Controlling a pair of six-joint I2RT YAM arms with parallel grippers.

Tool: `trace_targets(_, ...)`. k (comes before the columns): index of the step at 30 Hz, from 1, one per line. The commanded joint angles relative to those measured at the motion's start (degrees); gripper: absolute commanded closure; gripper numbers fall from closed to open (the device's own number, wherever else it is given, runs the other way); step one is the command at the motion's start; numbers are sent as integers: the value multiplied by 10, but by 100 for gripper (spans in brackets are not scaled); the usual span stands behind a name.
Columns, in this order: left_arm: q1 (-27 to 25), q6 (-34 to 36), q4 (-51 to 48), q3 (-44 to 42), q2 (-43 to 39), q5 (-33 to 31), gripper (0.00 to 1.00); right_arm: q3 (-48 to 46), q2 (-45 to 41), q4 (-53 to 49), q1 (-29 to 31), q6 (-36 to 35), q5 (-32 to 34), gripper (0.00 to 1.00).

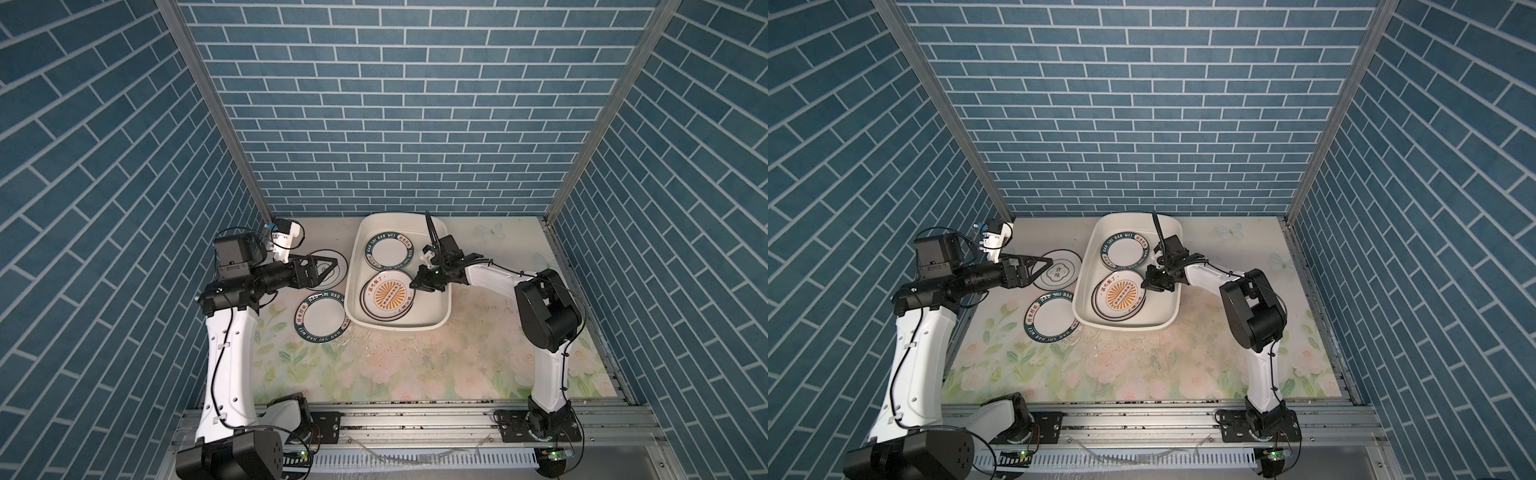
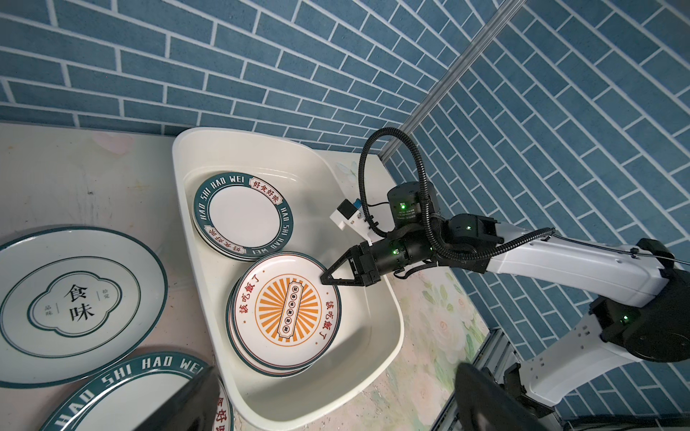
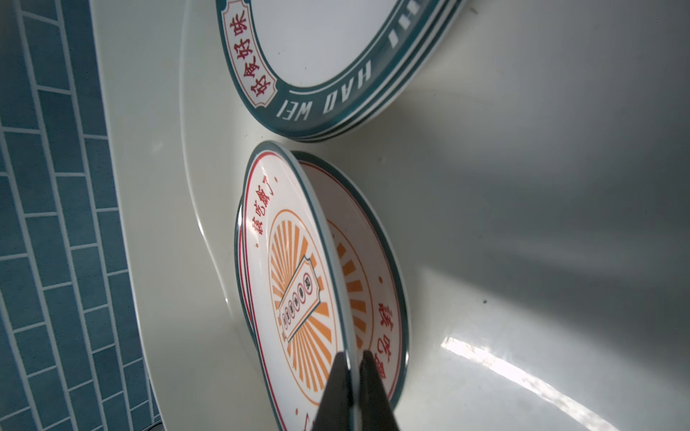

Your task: Place the plates into the plastic bin on the countertop

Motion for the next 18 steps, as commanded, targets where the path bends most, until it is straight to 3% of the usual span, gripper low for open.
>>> trace_targets(1, 2, -3, 4, -1, -8, 11, 0, -5, 0, 13, 3, 3, -20, 98)
trace_targets(18, 2, -7, 4, 3, -10, 14, 1, 4, 18, -2, 8, 8, -22, 93)
